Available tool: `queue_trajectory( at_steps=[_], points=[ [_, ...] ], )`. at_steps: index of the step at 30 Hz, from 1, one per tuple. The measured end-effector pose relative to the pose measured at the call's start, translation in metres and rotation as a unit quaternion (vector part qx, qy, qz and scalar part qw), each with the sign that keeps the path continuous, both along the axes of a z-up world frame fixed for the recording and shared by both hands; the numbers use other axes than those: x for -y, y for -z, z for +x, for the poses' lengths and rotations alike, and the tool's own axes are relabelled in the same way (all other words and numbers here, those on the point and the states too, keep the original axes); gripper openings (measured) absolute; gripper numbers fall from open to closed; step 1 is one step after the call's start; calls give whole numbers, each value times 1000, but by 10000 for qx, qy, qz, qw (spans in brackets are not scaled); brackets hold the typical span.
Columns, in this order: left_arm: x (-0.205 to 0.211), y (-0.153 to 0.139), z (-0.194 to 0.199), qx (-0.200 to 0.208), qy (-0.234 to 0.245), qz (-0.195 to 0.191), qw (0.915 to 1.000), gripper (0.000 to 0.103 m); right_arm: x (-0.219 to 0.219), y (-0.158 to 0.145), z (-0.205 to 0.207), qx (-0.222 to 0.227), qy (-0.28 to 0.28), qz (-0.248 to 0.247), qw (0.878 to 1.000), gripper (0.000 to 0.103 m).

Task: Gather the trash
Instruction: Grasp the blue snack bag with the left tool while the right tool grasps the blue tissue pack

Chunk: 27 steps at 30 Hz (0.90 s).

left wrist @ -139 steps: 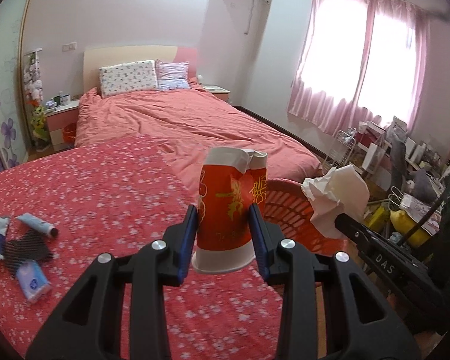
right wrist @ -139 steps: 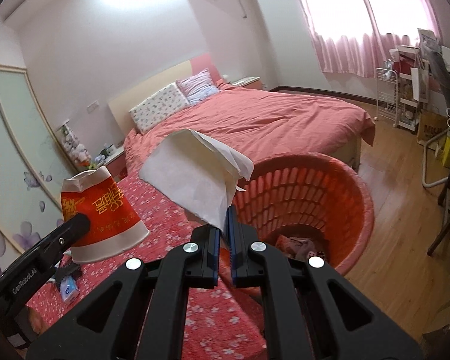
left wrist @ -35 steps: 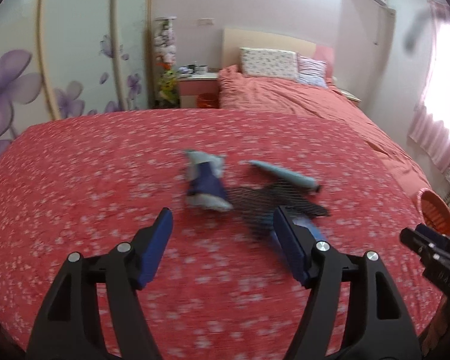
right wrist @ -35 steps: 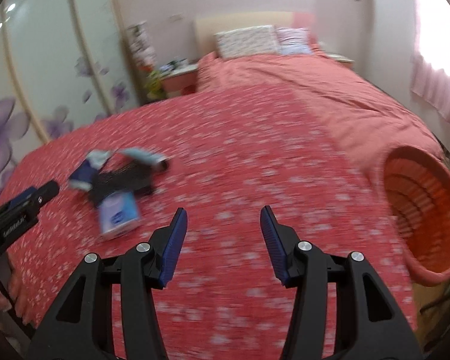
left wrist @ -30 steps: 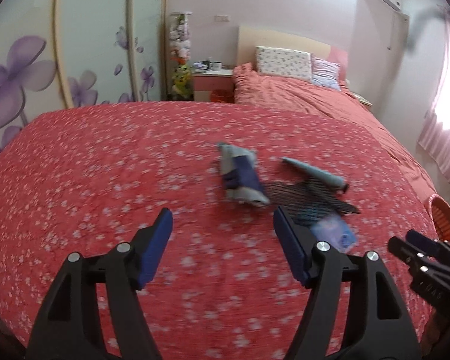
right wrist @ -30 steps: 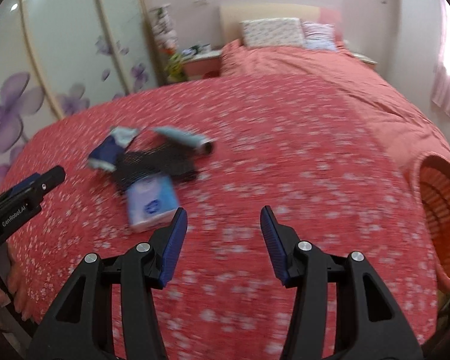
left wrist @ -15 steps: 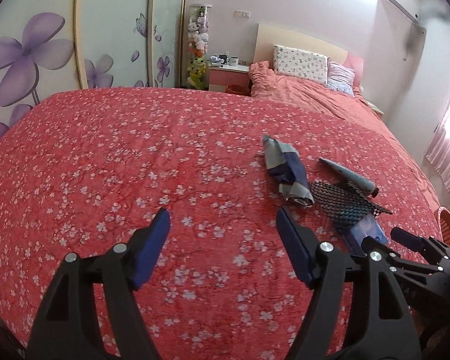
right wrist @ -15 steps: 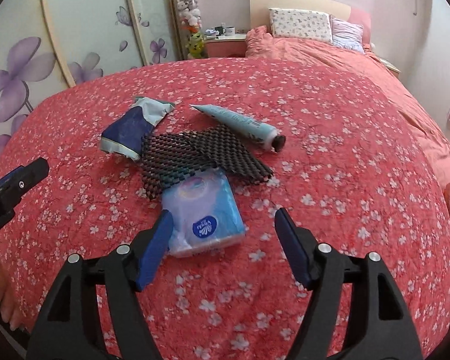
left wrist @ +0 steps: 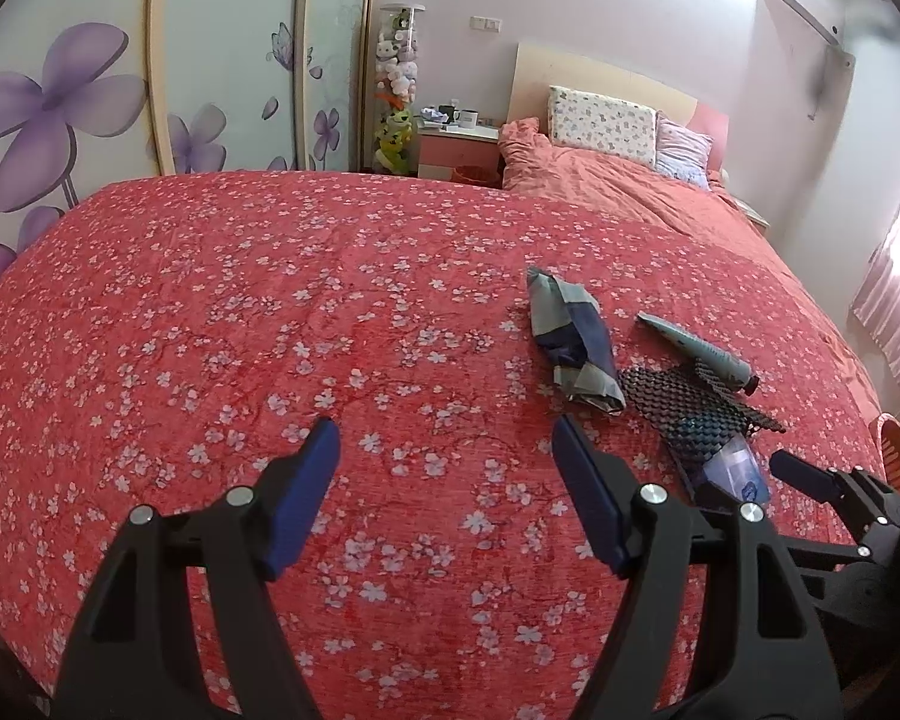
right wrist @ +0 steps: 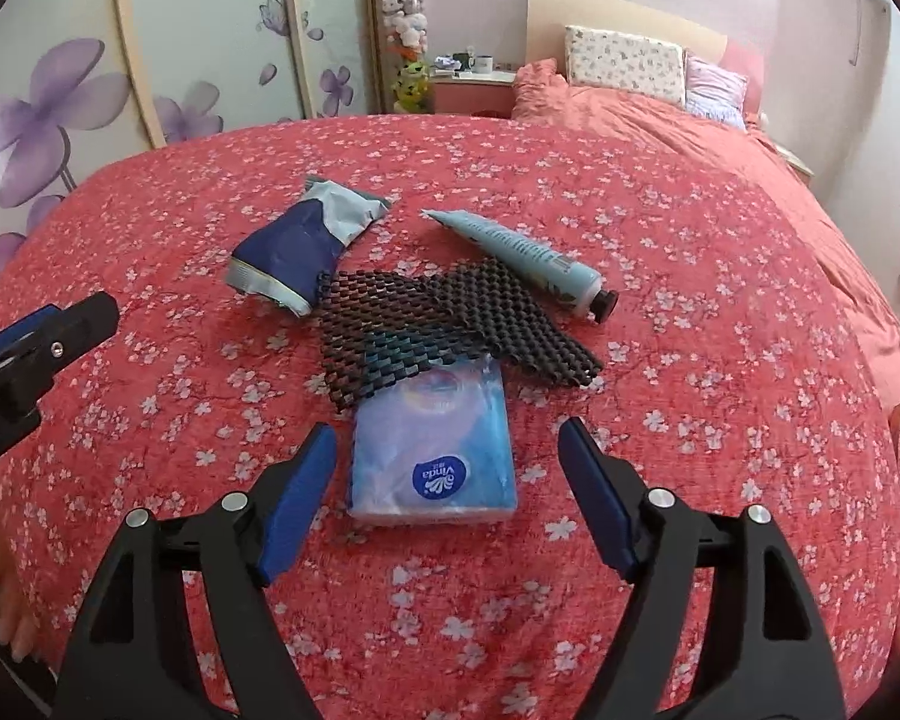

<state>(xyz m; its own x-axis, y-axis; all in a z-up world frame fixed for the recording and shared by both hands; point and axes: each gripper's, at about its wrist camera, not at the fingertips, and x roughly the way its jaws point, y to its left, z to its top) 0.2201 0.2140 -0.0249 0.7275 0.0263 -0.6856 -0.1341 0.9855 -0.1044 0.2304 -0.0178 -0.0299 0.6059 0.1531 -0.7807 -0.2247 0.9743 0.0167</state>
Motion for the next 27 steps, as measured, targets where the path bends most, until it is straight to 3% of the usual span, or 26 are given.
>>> queue_trajectory(
  at_steps=[1, 3, 13, 21, 27],
  points=[
    [1, 0, 0, -1, 6, -8, 10000, 72, 0, 2, 1, -20, -9, -17, 10000, 69],
    [5, 1, 3, -16, 21, -41, 10000, 72, 0, 6, 1, -80, -41, -27, 10000, 55],
    [36, -2, 49, -82, 245, -227, 9994, 72, 28, 7, -10, -30, 82, -85, 9999, 54],
    [66, 14, 108, -586, 293, 7, 9979, 71, 50, 4, -13, -45, 274, -53, 9996, 53],
    [63, 29, 125, -866, 246, -198, 9957, 54, 83, 5, -13, 2, 713, -137, 9974, 53]
  ],
)
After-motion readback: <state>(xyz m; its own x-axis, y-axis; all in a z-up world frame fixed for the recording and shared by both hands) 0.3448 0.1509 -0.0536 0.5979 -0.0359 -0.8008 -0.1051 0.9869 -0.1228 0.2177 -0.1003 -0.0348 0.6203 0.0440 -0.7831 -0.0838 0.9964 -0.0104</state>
